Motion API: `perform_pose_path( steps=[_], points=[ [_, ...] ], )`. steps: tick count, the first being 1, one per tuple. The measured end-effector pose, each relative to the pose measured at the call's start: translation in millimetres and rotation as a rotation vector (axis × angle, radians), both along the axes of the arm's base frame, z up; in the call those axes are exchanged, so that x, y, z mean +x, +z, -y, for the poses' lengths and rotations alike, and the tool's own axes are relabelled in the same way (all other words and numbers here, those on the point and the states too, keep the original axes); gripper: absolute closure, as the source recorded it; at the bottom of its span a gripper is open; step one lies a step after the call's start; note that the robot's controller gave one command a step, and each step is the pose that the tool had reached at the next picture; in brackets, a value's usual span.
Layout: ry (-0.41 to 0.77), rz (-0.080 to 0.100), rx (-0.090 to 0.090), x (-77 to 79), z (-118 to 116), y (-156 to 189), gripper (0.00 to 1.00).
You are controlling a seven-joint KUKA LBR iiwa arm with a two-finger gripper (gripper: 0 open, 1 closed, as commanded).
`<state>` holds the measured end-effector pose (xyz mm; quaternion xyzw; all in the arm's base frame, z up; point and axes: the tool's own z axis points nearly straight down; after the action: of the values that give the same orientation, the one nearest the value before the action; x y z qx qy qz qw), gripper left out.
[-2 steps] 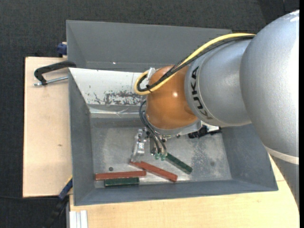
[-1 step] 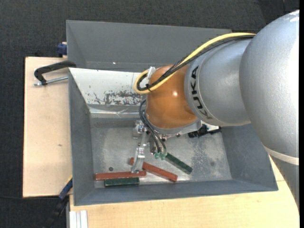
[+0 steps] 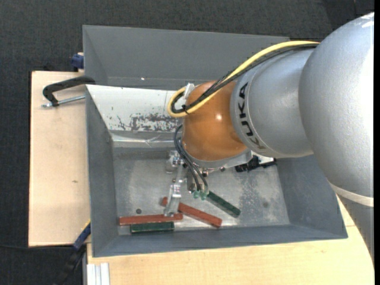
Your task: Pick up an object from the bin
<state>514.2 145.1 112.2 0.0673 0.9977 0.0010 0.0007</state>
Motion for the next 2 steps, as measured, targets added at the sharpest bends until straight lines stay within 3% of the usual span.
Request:
perform_pose_path(
  steps=[1, 2],
  points=[
    [-0.066, 0.000, 0.000, -12.6, 40, -29, 0.00],
    [0.236, -0.002, -0.001, -14.5, 73, -38, 1.00]
  ],
)
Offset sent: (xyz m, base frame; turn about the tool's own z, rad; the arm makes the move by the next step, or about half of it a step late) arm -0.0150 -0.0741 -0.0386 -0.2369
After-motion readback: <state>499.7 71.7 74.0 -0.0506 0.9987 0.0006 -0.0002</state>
